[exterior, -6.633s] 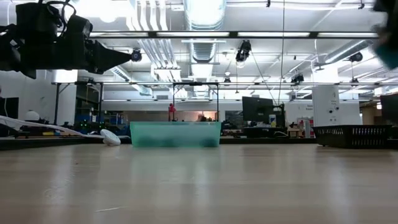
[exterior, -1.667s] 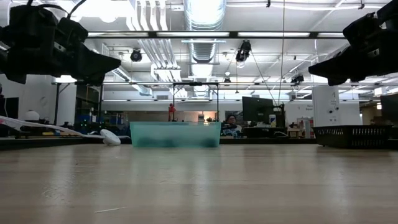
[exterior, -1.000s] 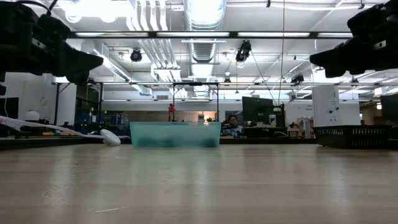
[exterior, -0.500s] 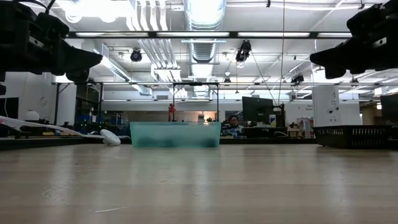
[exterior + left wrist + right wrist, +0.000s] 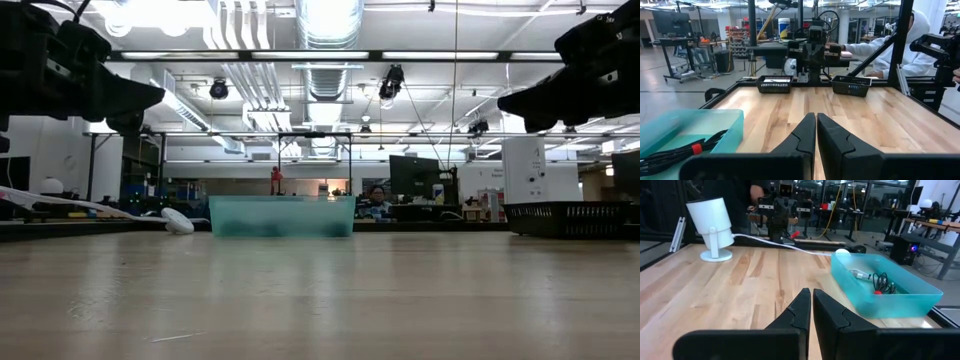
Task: Pick and place items into bin
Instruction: Return to Home Position
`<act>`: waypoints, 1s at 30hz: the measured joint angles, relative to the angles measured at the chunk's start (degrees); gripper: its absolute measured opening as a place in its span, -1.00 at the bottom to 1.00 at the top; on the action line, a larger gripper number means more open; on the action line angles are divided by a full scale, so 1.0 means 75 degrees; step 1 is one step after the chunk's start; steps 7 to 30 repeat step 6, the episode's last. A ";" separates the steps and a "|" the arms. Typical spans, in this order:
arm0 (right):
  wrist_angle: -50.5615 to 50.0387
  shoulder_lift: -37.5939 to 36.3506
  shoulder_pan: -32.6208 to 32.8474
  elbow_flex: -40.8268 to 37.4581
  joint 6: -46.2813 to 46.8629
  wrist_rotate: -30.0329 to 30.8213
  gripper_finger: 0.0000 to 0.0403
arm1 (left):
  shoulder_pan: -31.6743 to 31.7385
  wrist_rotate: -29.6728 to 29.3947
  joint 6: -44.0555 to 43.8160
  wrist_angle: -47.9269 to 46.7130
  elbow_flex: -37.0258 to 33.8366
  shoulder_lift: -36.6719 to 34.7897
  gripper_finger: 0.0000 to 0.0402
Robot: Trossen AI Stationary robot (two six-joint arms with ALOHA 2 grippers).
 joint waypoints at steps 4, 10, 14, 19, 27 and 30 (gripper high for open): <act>-0.0003 0.0006 0.0000 0.0000 0.0003 -0.0003 -0.96 | 0.0000 0.0015 -0.0012 0.0028 0.0000 0.0038 -1.00; -0.0003 0.0006 0.0000 0.0000 0.0003 -0.0003 -0.96 | 0.0000 0.0022 -0.0051 0.0048 0.0000 0.0044 -1.00; -0.0003 0.0006 0.0000 0.0000 0.0003 -0.0003 -0.96 | 0.0000 0.0022 -0.0051 0.0048 0.0000 0.0044 -1.00; -0.0003 0.0006 0.0000 0.0000 0.0003 -0.0003 -0.96 | 0.0000 0.0022 -0.0051 0.0048 0.0000 0.0044 -1.00; -0.0003 0.0006 0.0000 0.0000 0.0003 -0.0003 -0.96 | 0.0000 0.0022 -0.0051 0.0048 0.0000 0.0044 -1.00; -0.0003 0.0006 0.0000 0.0000 0.0003 -0.0003 -0.96 | 0.0000 0.0022 -0.0051 0.0048 0.0000 0.0044 -1.00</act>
